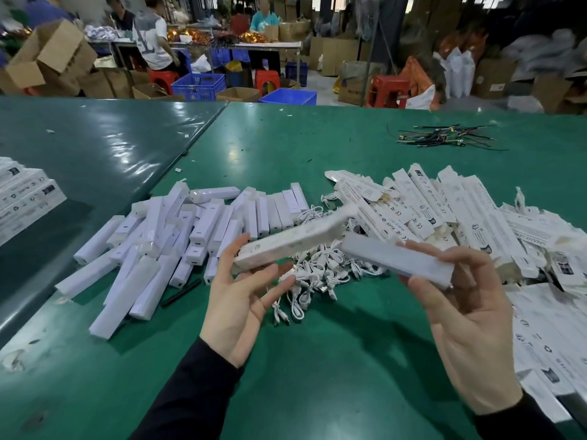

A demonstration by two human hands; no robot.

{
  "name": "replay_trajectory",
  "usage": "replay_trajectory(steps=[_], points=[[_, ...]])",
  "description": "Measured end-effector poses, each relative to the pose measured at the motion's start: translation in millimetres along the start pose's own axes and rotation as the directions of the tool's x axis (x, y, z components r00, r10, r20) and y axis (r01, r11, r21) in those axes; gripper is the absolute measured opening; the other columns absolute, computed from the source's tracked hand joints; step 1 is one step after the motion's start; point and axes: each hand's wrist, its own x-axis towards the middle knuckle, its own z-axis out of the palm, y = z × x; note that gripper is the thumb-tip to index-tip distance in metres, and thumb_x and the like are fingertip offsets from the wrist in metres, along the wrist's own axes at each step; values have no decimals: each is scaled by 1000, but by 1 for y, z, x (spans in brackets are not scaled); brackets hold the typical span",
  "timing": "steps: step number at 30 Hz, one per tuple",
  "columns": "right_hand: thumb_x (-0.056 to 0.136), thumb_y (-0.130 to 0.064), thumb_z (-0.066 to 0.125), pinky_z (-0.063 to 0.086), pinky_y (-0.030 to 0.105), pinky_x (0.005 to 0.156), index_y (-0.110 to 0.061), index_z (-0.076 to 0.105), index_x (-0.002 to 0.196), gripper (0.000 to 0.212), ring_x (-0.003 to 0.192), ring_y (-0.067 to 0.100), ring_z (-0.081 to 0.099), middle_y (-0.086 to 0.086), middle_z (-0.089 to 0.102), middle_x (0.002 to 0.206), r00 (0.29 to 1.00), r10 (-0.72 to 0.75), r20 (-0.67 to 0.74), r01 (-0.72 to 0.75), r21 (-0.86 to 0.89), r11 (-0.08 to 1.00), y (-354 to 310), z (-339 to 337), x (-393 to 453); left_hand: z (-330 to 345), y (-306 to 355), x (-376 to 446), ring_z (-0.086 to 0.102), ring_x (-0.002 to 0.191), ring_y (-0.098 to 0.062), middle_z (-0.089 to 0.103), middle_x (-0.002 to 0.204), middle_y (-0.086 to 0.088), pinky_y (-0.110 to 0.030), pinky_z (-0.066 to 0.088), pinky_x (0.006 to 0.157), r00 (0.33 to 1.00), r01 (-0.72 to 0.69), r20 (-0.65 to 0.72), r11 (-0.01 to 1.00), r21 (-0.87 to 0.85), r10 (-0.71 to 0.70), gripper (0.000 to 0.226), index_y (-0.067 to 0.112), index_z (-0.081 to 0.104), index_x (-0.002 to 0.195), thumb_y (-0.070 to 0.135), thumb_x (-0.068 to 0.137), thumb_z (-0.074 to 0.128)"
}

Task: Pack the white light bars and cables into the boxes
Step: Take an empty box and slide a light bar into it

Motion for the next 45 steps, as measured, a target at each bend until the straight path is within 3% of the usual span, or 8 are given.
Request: replay_trajectory(steps=[8, 12, 17, 20, 24, 36, 42, 45], points=[[81, -23, 75, 56, 24, 81, -16, 62, 106, 29, 96, 18, 67, 8, 71, 105, 984, 157, 85, -166, 116, 979, 2, 0, 1, 1, -7, -5, 69, 68, -23, 58, 111, -12, -32, 59, 58, 982, -176, 18, 862, 475, 191, 56, 31, 68, 105, -17, 77, 67], [81, -10, 52, 59, 32, 74, -24, 67, 100, 28, 78, 19, 64, 6, 65, 88, 923, 368, 115, -385, 226, 895, 10, 3, 3, -2, -11, -5, 57, 101, -12, 37, 125, 5, -20, 48, 91, 878, -361, 170, 386, 849, 447, 60, 59, 65, 100, 10, 71, 83], [81, -20, 55, 54, 30, 59, -25, 60, 109, 30, 59, 19, 54, 8, 59, 80, 865, 456, 209, -483, 105, 869, 14, 12, 1, -4, -14, -3, 46, 131, -22, 60, 121, 6, -55, 17, 116, 724, -502, 493, -121, 856, 482, 34, 25, 69, 96, 13, 68, 83], [78, -22, 60, 38, 21, 41, -35, 63, 101, 26, 48, 11, 42, 6, 55, 73, 850, 478, 223, -502, 66, 862, 11, 9, 0, -3, -19, -9, 66, 96, -22, 69, 101, 5, -53, 39, 107, 746, -542, 557, -153, 826, 364, 32, 14, 66, 104, 10, 72, 66], [79, -30, 76, 33, 19, 39, -29, 57, 102, 30, 47, 10, 37, 3, 50, 69, 973, 207, 98, -197, -106, 975, 5, 7, 8, 3, -13, -15, 61, 71, -24, 69, 91, 1, -33, 50, 67, 783, -501, 554, -242, 831, 282, 45, 13, 67, 108, 28, 74, 43], [77, -41, 78, 38, 25, 54, -30, 65, 94, 24, 50, 4, 46, -8, 60, 68, 975, 210, 65, -172, -374, 912, 24, 16, 21, 8, -12, -18, 63, 73, -25, 67, 93, 2, -33, 50, 55, 805, -474, 569, -393, 788, 171, 50, 12, 64, 119, 23, 78, 37], [79, -13, 78, 30, 7, 54, -31, 68, 120, 46, 57, 2, 40, -22, 46, 71, 923, -188, 336, 373, -661, 651, 21, 8, 19, 3, -14, -16, 62, 72, -32, 66, 93, -5, -41, 50, 55, 839, -425, 504, -332, 842, 204, 55, 5, 60, 120, -3, 67, 72], [88, -21, 73, 35, 13, 50, -29, 52, 140, 57, 51, 3, 37, -19, 40, 63, 904, -221, 366, 419, -658, 626, 22, 4, 19, 0, -14, -14, 61, 73, -31, 65, 94, -5, -43, 50, 57, 814, -462, 538, -318, 828, 221, 45, 7, 59, 119, 3, 75, 62]])
